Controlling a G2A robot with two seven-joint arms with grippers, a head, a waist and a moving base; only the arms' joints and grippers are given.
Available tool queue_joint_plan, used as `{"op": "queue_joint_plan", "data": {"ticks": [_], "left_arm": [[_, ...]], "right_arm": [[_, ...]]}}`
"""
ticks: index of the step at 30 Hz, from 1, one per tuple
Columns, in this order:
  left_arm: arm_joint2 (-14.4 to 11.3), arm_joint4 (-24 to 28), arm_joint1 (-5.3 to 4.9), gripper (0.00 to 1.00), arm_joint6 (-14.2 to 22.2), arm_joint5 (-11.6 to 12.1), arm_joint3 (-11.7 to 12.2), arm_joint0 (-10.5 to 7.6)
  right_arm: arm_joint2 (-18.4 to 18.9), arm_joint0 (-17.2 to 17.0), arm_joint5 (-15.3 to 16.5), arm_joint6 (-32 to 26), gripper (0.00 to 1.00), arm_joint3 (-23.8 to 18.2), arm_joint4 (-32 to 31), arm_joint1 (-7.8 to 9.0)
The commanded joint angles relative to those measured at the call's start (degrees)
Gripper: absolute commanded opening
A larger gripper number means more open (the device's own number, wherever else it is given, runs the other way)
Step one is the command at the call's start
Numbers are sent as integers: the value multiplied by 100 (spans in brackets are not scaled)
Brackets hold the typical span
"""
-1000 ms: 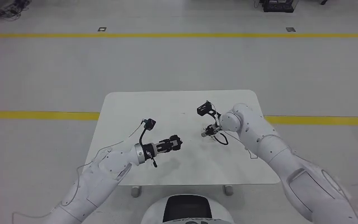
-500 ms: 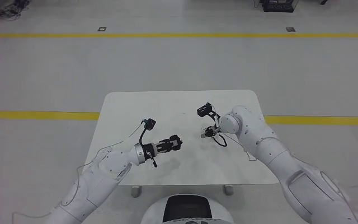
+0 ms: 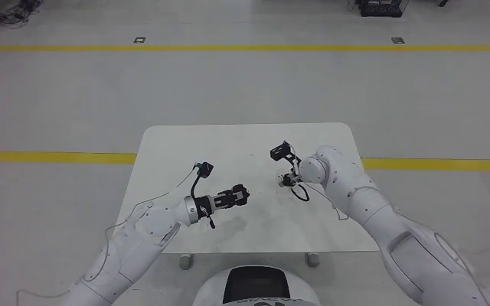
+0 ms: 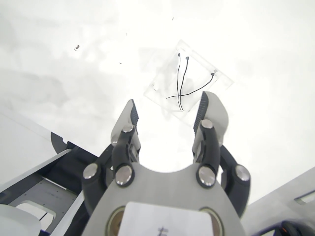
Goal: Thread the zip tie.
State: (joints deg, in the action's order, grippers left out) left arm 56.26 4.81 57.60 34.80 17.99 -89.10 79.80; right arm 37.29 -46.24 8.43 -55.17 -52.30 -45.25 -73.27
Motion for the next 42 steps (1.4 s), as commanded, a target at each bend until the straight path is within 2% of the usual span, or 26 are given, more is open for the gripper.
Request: {"op": "queue_joint_plan", "data": {"ticks": [1, 6, 13, 23, 32, 42], "left_arm": [[0, 0, 0, 0, 0, 0, 0, 0], [0, 0, 0, 0, 0, 0, 0, 0], [0, 0, 0, 0, 0, 0, 0, 0], [0, 0, 0, 0, 0, 0, 0, 0], [0, 0, 0, 0, 0, 0, 0, 0], [0, 0, 0, 0, 0, 0, 0, 0]], "right_arm": [[-17, 27, 11, 34, 33, 101, -2, -30], [-89, 106, 56, 126, 25, 416, 24, -134], [-242, 244, 134, 302, 26, 957, 69, -334], [-504, 389, 260, 698, 22, 1731, 4, -669], [-716, 508, 145, 1062, 18, 2240, -261, -956], [-853, 611, 65, 1204, 13, 2720, -430, -1246]]}}
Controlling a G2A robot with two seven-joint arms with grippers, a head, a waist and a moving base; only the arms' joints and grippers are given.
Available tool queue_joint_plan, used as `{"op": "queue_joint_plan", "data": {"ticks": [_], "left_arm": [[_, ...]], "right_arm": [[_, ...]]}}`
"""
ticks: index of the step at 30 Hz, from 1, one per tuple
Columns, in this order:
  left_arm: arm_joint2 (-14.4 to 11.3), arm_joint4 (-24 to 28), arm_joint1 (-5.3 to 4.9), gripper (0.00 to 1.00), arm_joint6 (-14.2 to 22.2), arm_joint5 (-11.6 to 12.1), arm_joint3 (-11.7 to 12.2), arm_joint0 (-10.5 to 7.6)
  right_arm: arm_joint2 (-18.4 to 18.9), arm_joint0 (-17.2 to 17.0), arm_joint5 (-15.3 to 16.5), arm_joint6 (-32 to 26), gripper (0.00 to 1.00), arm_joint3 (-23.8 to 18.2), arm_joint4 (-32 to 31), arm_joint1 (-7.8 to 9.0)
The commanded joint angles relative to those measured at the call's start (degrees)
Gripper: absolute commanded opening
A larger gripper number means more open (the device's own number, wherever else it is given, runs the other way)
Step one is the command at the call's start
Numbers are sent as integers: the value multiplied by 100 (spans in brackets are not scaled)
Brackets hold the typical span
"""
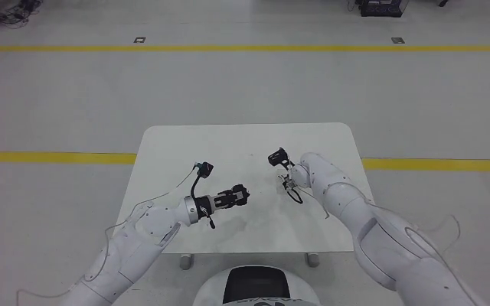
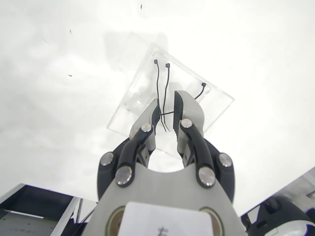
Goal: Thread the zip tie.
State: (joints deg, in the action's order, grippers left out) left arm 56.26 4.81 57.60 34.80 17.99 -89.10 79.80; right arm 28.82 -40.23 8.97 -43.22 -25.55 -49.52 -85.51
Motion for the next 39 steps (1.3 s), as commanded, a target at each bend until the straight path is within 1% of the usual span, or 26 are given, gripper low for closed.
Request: {"op": "queue_joint_plan", "data": {"ticks": [1, 7, 10, 23, 25, 27, 33, 39], "left_arm": [[0, 0, 0, 0, 0, 0, 0, 0], [0, 0, 0, 0, 0, 0, 0, 0], [0, 0, 0, 0, 0, 0, 0, 0], [0, 0, 0, 0, 0, 0, 0, 0], [0, 0, 0, 0, 0, 0, 0, 0], [0, 0, 0, 0, 0, 0, 0, 0], [0, 0, 0, 0, 0, 0, 0, 0], [0, 0, 0, 0, 0, 0, 0, 0]], "right_arm": [[-11, 20, 20, 17, 13, 91, -8, -45], [-38, 76, 60, 103, 10, 361, -54, -185], [-44, 96, 81, 144, 7, 483, -76, -244], [-37, 173, 189, 197, 9, 860, -135, -449], [-32, 184, 202, 193, 8, 901, -141, -472], [-27, 196, 213, 189, 0, 949, -148, -497], [-7, 243, 205, 181, 0, 1029, -184, -551], [22, 295, 215, 122, 0, 1011, -237, -559]]}}
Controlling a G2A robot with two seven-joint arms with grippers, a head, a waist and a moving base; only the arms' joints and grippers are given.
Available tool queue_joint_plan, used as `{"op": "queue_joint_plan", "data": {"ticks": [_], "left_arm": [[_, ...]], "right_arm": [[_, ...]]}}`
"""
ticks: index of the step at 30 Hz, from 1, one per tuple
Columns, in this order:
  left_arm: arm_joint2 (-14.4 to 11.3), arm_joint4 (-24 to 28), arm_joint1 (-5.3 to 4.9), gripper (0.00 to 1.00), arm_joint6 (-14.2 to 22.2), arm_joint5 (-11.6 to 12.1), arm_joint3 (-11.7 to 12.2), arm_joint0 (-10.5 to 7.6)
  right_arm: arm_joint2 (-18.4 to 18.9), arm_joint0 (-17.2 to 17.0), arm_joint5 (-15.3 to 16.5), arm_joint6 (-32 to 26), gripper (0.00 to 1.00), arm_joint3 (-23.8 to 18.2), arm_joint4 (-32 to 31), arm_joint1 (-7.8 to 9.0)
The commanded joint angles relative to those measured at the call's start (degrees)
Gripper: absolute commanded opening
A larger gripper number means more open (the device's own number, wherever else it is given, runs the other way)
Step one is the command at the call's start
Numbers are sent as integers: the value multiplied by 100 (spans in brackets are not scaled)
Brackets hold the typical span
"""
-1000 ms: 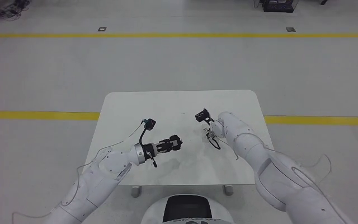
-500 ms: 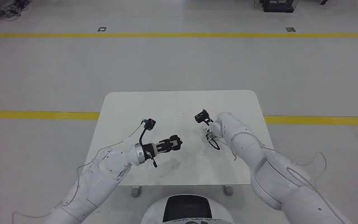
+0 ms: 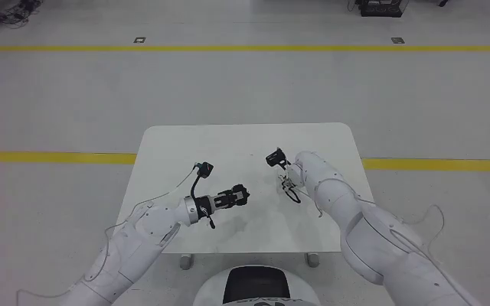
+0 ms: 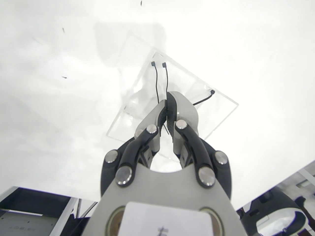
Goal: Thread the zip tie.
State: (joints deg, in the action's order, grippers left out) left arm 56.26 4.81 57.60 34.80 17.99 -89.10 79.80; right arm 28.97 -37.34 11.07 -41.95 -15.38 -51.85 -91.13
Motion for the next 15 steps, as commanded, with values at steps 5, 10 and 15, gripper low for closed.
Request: {"op": "queue_joint_plan", "data": {"ticks": [5, 10, 15], "left_arm": [[0, 0, 0, 0, 0, 0, 0, 0], [0, 0, 0, 0, 0, 0, 0, 0], [0, 0, 0, 0, 0, 0, 0, 0]], "right_arm": [[76, 37, 106, 86, 0, -43, -14, 55], [240, 62, 436, 291, 0, -53, 120, 182], [436, 50, 841, 545, 0, -150, 243, 386]]}}
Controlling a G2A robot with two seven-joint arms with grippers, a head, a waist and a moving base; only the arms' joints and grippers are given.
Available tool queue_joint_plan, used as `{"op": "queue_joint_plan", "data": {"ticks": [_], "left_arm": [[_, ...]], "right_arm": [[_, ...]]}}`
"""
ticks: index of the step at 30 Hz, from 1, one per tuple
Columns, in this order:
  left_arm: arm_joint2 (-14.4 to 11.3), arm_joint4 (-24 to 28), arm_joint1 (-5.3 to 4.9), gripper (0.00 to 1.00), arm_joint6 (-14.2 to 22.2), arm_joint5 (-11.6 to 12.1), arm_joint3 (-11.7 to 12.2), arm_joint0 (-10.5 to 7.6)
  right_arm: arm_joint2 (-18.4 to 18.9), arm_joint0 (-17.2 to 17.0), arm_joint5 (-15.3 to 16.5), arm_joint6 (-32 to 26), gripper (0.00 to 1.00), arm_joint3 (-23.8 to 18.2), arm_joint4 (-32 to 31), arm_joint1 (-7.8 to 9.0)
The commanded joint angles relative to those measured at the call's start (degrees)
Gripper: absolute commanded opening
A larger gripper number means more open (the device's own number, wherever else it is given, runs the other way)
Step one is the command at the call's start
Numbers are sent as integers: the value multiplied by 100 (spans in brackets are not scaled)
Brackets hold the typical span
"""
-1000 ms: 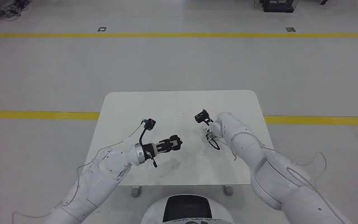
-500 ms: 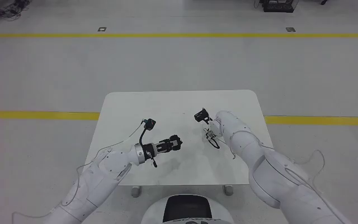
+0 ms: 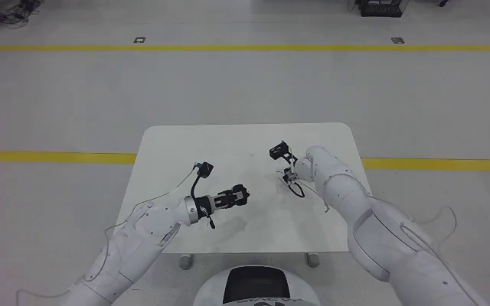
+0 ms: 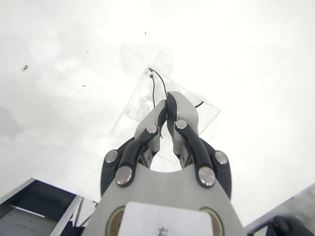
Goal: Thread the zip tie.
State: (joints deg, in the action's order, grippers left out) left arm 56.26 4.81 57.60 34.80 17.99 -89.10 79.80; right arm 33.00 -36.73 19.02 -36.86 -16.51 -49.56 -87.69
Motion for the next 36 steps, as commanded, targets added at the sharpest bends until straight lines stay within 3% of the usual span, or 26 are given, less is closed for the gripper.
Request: {"op": "queue_joint_plan", "data": {"ticks": [1, 5, 11, 15, 19, 31, 35, 36], "left_arm": [[0, 0, 0, 0, 0, 0, 0, 0], [0, 0, 0, 0, 0, 0, 0, 0], [0, 0, 0, 0, 0, 0, 0, 0], [0, 0, 0, 0, 0, 0, 0, 0], [0, 0, 0, 0, 0, 0, 0, 0], [0, 0, 0, 0, 0, 0, 0, 0], [0, 0, 0, 0, 0, 0, 0, 0], [0, 0, 0, 0, 0, 0, 0, 0]], "right_arm": [[56, -31, 46, 52, 0, -102, 16, 80], [181, -158, 46, 63, 0, -513, 98, 275], [560, -528, 46, -23, 0, -1642, 205, 791], [1050, -1011, 46, -204, 0, -2794, 345, 1261], [1817, -1753, 46, -529, 0, -4252, 641, 1787], [1864, -1853, 46, -534, 0, -4366, 723, 1817], [2126, -2243, 46, 134, 0, -4859, 1212, 1932], [2232, -2472, 46, 410, 0, -5159, 1375, 2004]]}}
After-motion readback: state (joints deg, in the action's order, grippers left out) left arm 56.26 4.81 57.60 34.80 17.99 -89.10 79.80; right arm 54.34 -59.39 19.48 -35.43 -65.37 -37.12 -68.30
